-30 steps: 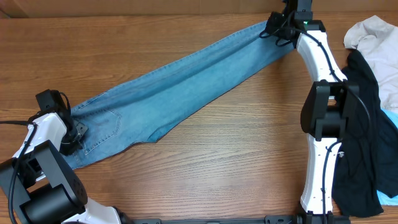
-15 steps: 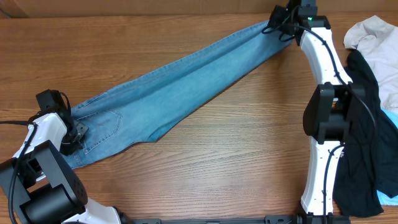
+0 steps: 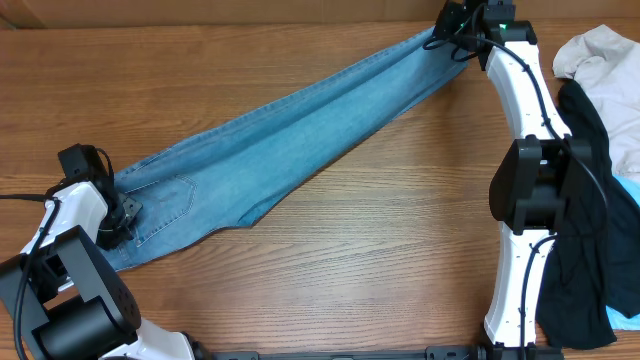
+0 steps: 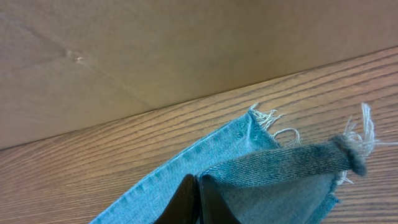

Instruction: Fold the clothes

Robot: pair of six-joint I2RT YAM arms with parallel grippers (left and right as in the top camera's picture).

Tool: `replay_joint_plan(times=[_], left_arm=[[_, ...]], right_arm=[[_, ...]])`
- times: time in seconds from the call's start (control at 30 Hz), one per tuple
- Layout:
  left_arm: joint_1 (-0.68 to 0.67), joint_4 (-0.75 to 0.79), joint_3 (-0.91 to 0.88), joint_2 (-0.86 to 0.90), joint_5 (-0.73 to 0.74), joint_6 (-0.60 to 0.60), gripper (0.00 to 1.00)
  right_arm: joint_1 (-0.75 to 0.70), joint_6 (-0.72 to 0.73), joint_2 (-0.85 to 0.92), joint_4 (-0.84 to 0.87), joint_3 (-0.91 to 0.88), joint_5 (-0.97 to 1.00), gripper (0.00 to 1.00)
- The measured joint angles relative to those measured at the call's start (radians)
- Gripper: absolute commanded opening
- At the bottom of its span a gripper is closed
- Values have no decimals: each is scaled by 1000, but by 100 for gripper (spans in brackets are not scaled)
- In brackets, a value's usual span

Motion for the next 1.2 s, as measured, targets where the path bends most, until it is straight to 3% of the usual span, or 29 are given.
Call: replay_joint_plan(times=[1.2], left_arm=[[0,1,0,0,0,0,12]], right_arm=[[0,0,0,15,-3,-1,6]])
